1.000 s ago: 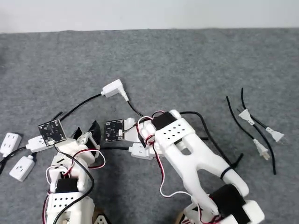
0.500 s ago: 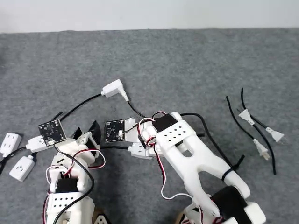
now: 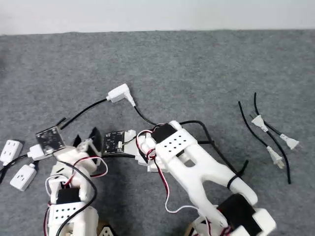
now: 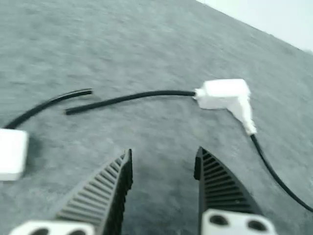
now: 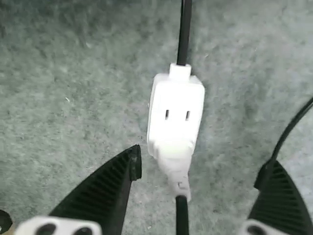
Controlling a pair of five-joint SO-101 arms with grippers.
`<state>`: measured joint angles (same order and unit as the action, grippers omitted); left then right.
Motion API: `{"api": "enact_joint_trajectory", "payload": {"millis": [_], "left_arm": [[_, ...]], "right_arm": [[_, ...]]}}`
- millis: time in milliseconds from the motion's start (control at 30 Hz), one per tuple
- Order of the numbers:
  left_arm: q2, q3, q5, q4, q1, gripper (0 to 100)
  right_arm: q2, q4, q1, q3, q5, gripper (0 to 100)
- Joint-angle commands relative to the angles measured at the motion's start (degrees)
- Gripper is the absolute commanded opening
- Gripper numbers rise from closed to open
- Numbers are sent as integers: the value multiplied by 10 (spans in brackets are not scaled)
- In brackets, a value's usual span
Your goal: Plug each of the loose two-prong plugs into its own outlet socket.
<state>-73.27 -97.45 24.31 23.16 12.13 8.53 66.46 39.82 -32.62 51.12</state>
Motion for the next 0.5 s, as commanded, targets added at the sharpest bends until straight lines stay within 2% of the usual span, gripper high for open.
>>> {"api": "enact_joint_trajectory", "payload": {"millis": [0, 200, 400, 467], "left_arm": [[-8, 16, -3, -10, 44, 196], [-8, 26, -2, -11, 94, 196], [-8, 27, -2, -11, 95, 196], [-8, 27, -2, -11, 95, 196]], "right_arm": [[-16, -15, 5, 34, -6, 310], [-70, -45, 2, 34, -7, 284], [-109, -80, 2, 34, -7, 283], [-124, -93, 2, 34, -7, 251]]}}
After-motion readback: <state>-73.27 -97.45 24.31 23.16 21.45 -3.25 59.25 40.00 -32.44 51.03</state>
